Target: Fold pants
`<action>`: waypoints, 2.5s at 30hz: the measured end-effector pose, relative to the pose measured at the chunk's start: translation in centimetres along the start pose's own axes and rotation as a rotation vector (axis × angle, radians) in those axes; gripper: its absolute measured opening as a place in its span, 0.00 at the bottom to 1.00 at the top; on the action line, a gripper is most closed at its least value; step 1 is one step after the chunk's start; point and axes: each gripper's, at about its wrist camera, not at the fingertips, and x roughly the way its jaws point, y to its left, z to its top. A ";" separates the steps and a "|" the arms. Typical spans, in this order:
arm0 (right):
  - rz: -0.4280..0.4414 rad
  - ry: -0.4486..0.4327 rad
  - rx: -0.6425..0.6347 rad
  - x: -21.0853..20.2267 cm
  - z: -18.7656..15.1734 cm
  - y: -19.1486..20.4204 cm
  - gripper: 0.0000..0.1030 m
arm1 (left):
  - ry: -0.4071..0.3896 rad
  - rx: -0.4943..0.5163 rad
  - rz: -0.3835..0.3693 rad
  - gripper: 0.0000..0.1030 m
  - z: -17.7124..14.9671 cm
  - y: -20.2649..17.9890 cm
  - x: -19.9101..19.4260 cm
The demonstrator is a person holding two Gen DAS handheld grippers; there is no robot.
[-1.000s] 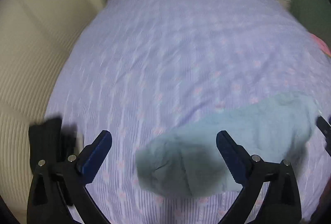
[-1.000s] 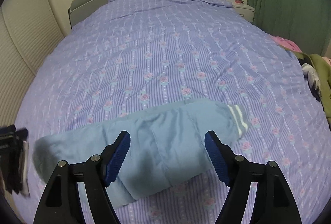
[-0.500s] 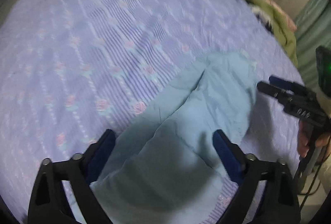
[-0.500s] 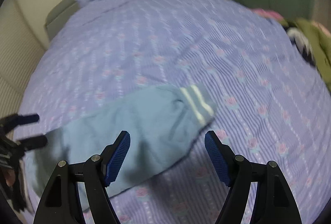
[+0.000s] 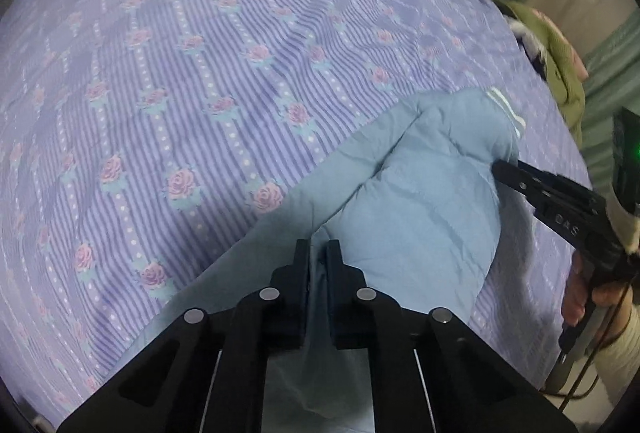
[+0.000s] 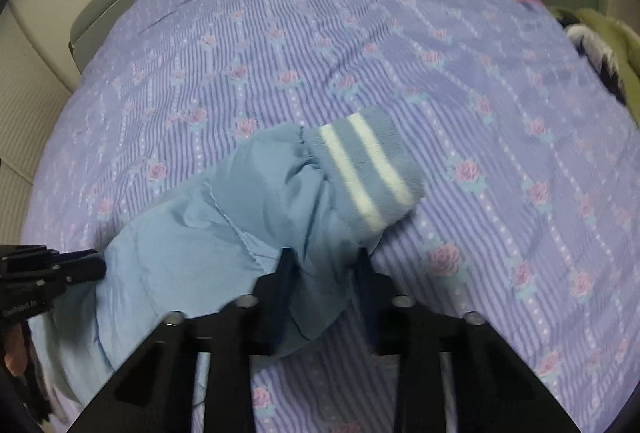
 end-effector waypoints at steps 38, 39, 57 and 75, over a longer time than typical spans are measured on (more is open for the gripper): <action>0.087 0.028 0.115 2.4 2.6 -2.1 0.18 | -0.242 -0.142 0.361 0.61 -5.6 -2.8 -3.6; 0.071 0.000 0.107 1.5 2.3 -2.0 0.17 | -0.246 -0.140 0.370 0.61 -5.6 -2.7 -3.7; 0.239 0.102 0.286 6.5 1.5 -6.3 0.69 | -0.230 -0.239 0.328 0.63 -7.7 -3.6 -3.1; -0.107 -0.034 0.183 -1.8 0.2 -5.0 0.27 | -0.279 -0.205 0.245 0.59 -9.3 -5.7 -4.7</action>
